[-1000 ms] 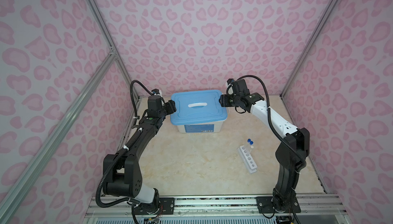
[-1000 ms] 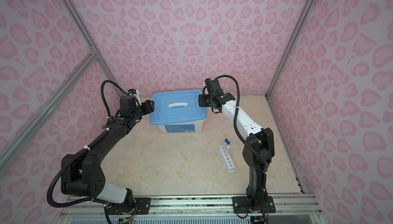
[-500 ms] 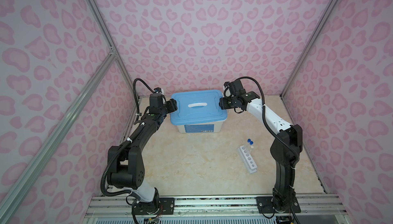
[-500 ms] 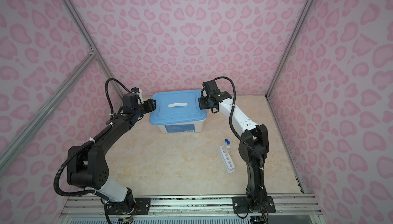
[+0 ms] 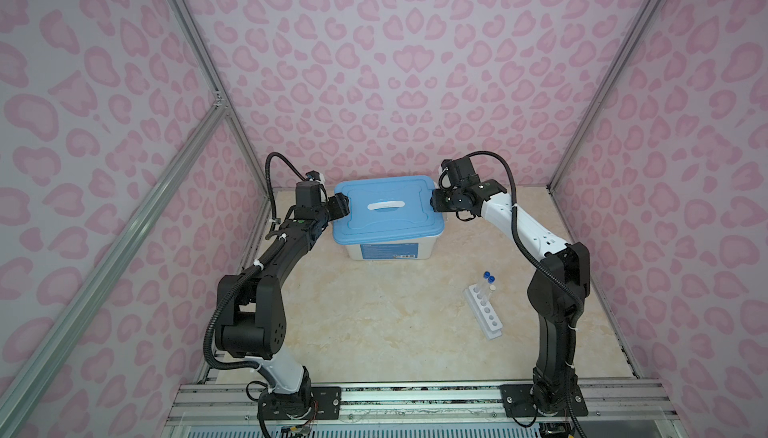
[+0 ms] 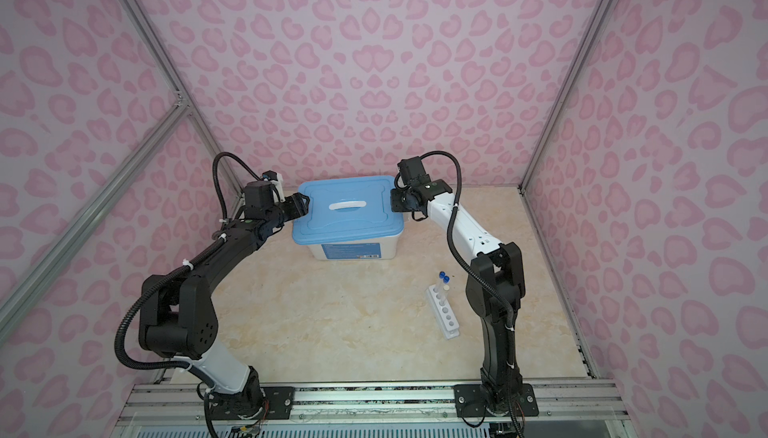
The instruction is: Organize the chemistry lab equipment
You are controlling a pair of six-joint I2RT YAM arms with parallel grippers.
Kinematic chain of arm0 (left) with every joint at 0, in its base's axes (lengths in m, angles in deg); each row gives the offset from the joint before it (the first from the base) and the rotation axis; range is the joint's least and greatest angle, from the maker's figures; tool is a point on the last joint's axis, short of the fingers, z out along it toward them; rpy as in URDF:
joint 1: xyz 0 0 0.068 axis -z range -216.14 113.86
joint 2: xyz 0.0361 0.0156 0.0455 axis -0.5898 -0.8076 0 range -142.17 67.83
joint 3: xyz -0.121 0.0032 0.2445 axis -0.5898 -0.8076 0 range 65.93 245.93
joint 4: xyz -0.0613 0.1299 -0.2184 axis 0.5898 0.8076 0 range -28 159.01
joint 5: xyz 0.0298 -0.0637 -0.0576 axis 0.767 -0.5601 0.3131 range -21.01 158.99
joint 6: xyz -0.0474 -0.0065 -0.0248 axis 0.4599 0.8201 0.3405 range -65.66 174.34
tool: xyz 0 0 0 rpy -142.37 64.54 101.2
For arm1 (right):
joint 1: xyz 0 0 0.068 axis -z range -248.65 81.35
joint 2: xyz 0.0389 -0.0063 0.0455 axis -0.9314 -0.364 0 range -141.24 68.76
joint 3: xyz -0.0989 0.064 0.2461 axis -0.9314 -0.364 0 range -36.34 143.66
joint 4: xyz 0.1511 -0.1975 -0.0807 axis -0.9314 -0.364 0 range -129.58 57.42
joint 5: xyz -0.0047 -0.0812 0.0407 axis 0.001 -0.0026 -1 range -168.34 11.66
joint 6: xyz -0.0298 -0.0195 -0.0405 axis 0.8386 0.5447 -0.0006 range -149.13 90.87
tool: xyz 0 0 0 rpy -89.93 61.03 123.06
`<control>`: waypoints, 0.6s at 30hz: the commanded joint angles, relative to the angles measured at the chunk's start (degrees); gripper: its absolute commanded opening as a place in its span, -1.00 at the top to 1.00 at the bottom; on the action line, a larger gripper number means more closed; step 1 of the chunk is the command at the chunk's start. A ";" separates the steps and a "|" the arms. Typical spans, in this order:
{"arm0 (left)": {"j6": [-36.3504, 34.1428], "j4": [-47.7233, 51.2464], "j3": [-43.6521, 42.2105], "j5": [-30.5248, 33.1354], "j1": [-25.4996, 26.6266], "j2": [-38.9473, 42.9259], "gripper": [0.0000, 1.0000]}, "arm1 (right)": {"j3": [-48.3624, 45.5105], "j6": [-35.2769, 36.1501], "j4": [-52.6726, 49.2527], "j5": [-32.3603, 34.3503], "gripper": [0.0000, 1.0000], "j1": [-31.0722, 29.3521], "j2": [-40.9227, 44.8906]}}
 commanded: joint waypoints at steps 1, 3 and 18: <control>-0.83 -1.77 0.78 -0.63 -0.03 -0.54 -0.40 | -1.17 -2.01 -1.12 1.03 0.08 0.08 -0.76; -1.10 -1.77 1.19 -0.71 -0.05 -0.73 -0.40 | -2.22 -2.66 -0.64 1.18 0.10 0.11 -0.46; -0.88 -2.10 5.20 -2.03 0.01 -4.70 -0.39 | -8.69 -8.77 3.71 0.75 0.30 0.13 2.56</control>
